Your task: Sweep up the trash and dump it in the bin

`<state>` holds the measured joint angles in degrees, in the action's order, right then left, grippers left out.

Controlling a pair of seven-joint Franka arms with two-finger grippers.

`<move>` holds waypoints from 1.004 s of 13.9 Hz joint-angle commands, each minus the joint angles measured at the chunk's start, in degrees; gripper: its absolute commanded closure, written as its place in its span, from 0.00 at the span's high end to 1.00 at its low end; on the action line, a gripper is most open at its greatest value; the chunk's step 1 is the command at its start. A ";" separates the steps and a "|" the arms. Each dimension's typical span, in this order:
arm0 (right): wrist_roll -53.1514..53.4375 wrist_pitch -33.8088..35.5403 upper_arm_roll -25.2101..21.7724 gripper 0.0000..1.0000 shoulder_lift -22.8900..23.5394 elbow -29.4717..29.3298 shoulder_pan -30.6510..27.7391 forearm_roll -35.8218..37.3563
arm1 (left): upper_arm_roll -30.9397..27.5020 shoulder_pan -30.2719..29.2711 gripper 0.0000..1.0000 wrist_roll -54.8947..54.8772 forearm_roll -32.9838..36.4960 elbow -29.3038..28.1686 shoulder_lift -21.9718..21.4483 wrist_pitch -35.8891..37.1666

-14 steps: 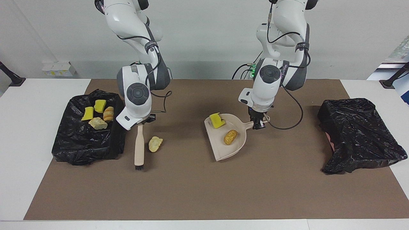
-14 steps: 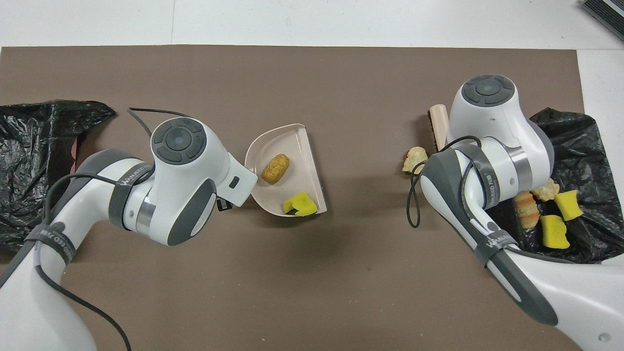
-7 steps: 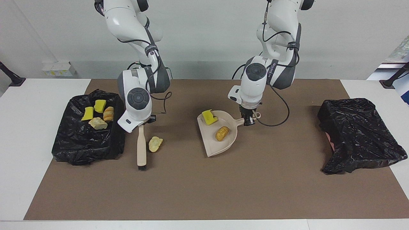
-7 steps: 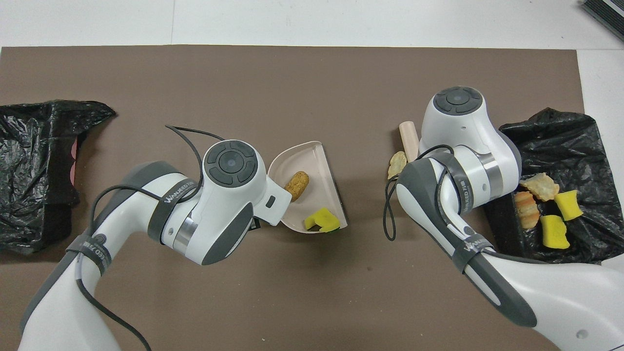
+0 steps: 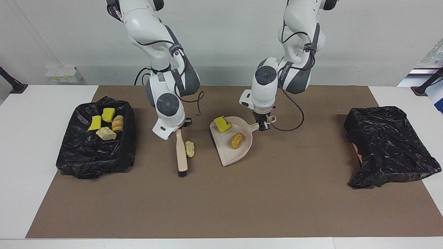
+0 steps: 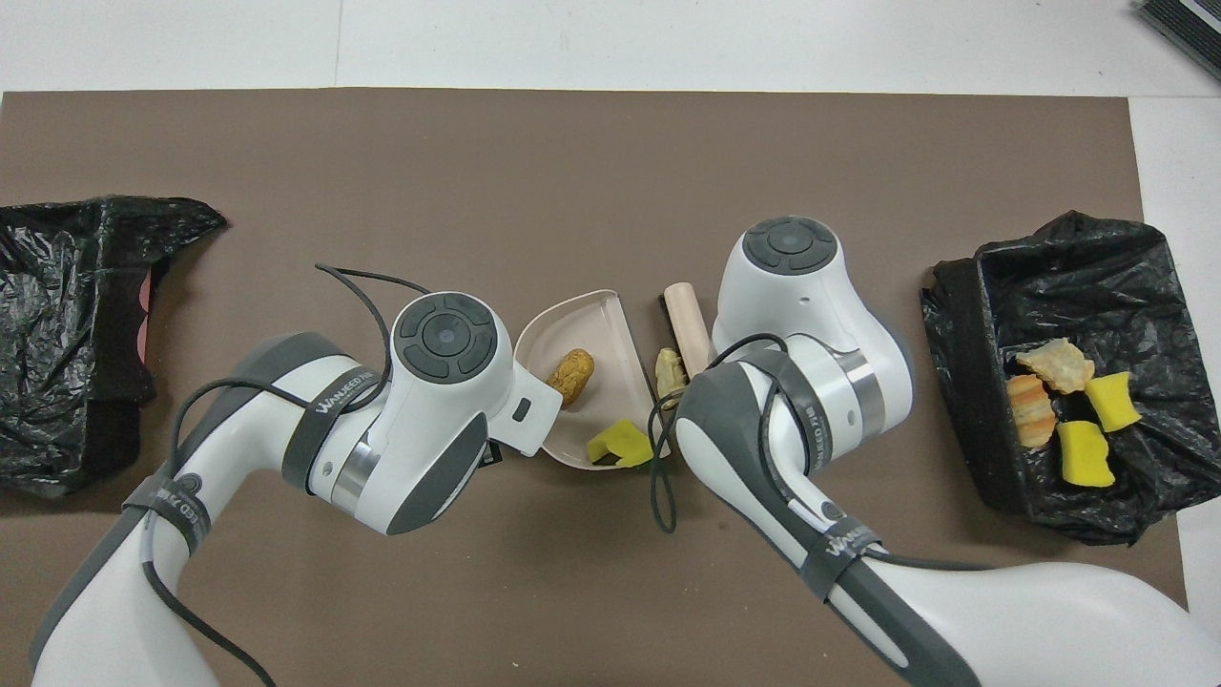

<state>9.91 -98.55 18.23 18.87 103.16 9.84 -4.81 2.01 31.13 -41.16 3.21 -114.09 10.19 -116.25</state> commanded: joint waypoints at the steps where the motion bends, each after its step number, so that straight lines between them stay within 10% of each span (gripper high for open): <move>1: 1.76 -1.56 0.22 0.00 -2.60 2.49 2.54 -3.28 | -0.34 -0.10 0.00 0.73 0.83 -5.34 -3.24 -3.87; 8: 6.43 0.90 0.31 0.00 -9.10 2.21 4.57 -3.45 | -0.25 -6.25 0.00 -9.02 -2.15 -5.01 -2.19 -8.47; 14: 21.36 -3.81 0.66 0.00 -18.40 14.49 8.86 -5.54 | -0.34 -12.30 0.00 -16.91 -2.24 8.42 1.15 1.10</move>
<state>27.44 -97.52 18.64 6.74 108.87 16.37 -7.43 1.39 21.32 -54.16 2.17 -111.83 9.51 -119.89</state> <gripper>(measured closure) 0.740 0.678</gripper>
